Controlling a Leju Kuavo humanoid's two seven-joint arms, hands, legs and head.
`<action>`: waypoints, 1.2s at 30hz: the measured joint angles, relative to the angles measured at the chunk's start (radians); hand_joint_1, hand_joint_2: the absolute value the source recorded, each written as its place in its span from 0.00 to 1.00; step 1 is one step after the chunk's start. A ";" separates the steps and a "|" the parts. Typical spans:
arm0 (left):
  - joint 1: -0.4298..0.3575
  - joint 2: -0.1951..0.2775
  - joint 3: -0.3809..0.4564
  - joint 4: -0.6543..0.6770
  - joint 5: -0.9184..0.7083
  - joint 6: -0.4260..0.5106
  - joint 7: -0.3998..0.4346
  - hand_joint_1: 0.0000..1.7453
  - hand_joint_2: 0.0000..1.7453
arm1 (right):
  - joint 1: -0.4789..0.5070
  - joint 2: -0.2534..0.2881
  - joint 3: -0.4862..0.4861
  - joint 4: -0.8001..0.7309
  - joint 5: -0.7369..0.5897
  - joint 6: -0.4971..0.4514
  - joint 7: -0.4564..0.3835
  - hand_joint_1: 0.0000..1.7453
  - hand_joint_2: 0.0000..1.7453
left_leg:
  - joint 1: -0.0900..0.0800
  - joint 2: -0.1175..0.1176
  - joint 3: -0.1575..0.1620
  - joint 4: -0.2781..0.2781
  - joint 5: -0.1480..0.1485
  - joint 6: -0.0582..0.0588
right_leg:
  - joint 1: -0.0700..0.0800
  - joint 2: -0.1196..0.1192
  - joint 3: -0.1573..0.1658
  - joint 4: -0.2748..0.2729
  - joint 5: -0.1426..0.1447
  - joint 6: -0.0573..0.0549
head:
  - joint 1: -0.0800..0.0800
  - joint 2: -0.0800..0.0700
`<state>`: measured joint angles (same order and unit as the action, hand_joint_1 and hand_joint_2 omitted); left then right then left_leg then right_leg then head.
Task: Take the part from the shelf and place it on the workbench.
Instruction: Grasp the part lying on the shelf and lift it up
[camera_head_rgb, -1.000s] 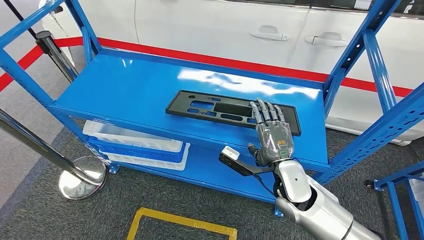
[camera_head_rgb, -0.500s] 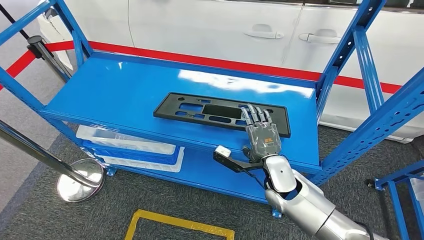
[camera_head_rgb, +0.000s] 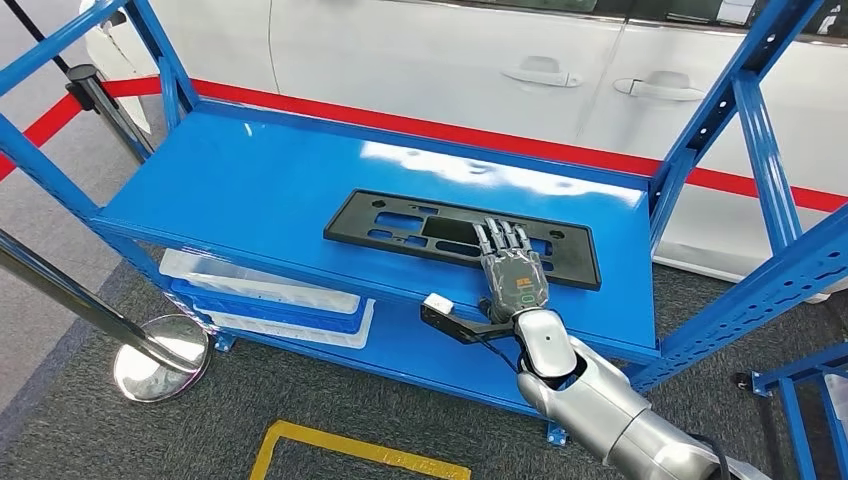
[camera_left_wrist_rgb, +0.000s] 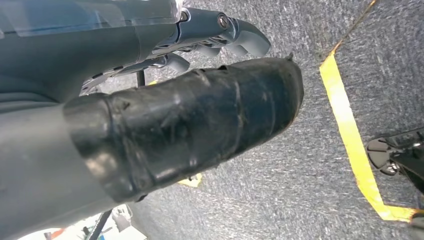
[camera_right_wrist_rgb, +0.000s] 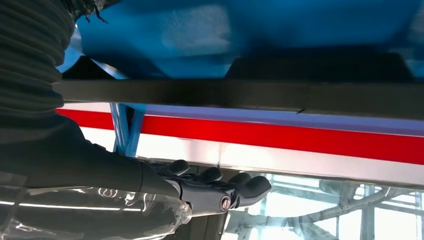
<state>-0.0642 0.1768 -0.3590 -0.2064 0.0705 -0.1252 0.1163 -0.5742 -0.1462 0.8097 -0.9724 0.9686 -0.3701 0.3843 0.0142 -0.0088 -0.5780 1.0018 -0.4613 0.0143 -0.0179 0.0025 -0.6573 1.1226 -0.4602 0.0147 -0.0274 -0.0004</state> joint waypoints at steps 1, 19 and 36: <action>0.000 0.000 -0.001 0.000 0.000 0.000 0.000 0.00 0.00 | -0.004 0.004 0.001 0.009 0.000 -0.002 0.000 0.00 1.00 | -0.001 0.000 -0.002 0.007 -0.005 -0.006 | 0.001 0.000 0.018 -0.039 0.011 -0.004 | 0.000 0.000; -0.001 0.005 -0.016 0.000 -0.008 -0.004 -0.013 0.00 0.00 | -0.071 0.098 0.014 0.160 -0.005 -0.025 -0.024 0.00 1.00 | 0.007 0.005 0.019 -0.008 -0.010 -0.029 | 0.019 0.007 0.052 -0.076 -0.002 -0.036 | -0.009 0.000; -0.001 0.004 -0.021 0.000 0.014 -0.001 -0.013 0.00 0.00 | -0.099 0.235 0.071 0.255 0.014 -0.026 -0.072 0.58 1.00 | 0.006 0.005 0.019 -0.009 -0.011 -0.035 | 0.018 0.006 0.058 -0.086 0.000 -0.037 | -0.008 0.000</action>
<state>-0.0650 0.1808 -0.3800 -0.2064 0.0840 -0.1267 0.1034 -0.6733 0.0891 0.8805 -0.7178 0.9827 -0.3960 0.3124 0.0203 -0.0042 -0.5591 0.9932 -0.4723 -0.0210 0.0001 0.0086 -0.5993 1.0368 -0.4607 -0.0223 -0.0359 -0.0004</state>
